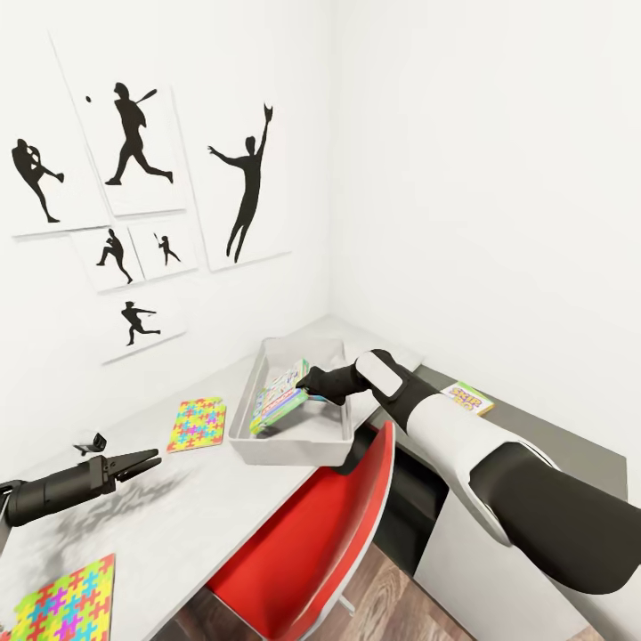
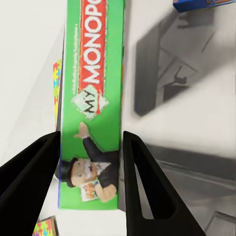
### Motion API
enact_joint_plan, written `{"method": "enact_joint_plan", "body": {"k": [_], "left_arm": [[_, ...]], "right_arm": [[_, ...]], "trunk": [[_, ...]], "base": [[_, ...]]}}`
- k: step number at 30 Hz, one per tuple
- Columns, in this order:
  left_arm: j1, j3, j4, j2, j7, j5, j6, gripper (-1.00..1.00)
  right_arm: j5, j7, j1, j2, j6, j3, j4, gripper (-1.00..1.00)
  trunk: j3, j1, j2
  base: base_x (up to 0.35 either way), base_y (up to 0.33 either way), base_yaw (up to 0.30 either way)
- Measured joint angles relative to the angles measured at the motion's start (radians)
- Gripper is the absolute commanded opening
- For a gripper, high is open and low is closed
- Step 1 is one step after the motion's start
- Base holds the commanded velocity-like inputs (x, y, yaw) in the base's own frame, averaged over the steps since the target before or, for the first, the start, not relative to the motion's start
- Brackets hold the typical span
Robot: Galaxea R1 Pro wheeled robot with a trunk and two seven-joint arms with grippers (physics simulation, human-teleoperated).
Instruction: Put all the toys in the child's room - the three board games (two on the bed and one on the table), the two jigsaw puzzles on the table, and the tennis ball on the table - inside the toy box on the table in the child's room.
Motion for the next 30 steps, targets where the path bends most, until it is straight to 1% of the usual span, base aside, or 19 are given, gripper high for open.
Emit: {"method": "enact_joint_plan", "body": {"k": [25, 26, 30], "left_arm": [[0.000, 0.000, 0.000, 0.000, 0.000, -0.001, 0.000, 1.00], [0.000, 0.000, 0.000, 0.000, 0.000, -0.001, 0.000, 1.00], [0.000, 0.000, 0.000, 0.000, 0.000, -0.001, 0.000, 1.00]], "right_arm": [[0.000, -0.003, 0.000, 0.000, 0.000, 0.002, 0.000, -1.00], [0.001, -0.003, 0.000, 0.000, 0.000, 0.003, 0.000, 1.00], [0.000, -0.003, 0.000, 0.000, 0.000, 0.012, 0.000, 1.00]], "trunk": [[0.000, 0.000, 0.000], [0.000, 0.000, 0.000], [0.000, 0.000, 0.000]], "base": [[0.000, 0.003, 0.000], [0.000, 0.000, 0.000], [0.000, 0.000, 0.000]]}}
